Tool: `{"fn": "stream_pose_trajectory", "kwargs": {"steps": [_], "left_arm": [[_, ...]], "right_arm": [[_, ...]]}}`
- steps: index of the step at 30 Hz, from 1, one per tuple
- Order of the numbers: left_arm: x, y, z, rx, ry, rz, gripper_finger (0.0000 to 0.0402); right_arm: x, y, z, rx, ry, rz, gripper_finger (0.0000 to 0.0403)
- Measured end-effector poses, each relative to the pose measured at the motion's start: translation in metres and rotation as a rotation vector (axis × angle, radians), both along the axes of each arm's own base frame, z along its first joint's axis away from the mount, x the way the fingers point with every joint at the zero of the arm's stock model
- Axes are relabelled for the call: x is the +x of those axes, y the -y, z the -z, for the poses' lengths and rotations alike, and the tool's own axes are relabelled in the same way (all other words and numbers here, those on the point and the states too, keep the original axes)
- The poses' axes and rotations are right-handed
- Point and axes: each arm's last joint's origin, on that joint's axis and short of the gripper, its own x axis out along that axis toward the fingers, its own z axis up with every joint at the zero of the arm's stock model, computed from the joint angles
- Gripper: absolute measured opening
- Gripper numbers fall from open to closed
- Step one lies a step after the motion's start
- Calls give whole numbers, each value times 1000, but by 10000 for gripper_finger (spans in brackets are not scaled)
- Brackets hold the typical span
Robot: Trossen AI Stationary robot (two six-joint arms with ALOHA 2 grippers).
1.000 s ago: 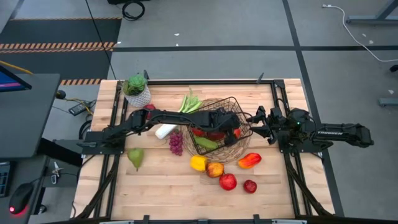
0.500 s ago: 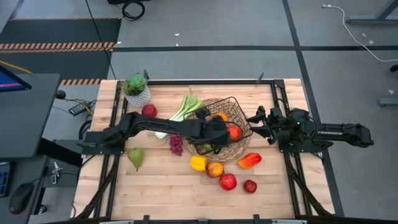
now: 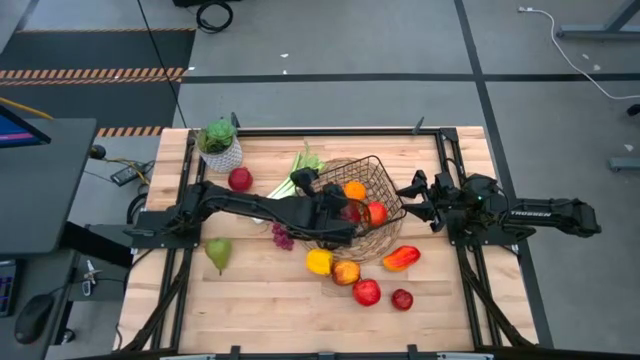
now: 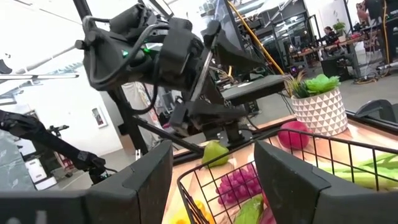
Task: Build produce basket
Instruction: Put the green pear into the black wire basket
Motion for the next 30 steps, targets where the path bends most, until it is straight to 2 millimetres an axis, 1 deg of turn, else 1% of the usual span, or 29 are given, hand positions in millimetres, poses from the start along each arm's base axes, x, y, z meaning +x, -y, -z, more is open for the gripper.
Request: {"fn": "stream_pose_trajectory", "kwargs": {"steps": [3,6,11,13,24,27,30], "left_arm": [[1,-10,0,-15,27,-41,398],[0,-18,2,-88,9,-63,398],[1,-23,6,-231,-62,-16,398],[1,-24,7,-247,-91,1,398],[-12,-25,6,-125,-222,-31,398],[-16,-19,5,-91,-255,-19,398],[-21,-11,0,-68,-280,26,398]], "right_arm": [[0,0,0,0,1,-1,231],[0,0,0,0,1,0,231],[0,0,0,0,1,-1,231],[0,0,0,0,1,-1,231],[0,0,0,0,1,-1,231],[0,0,0,0,1,-1,231],[0,0,0,0,1,-1,231]]}}
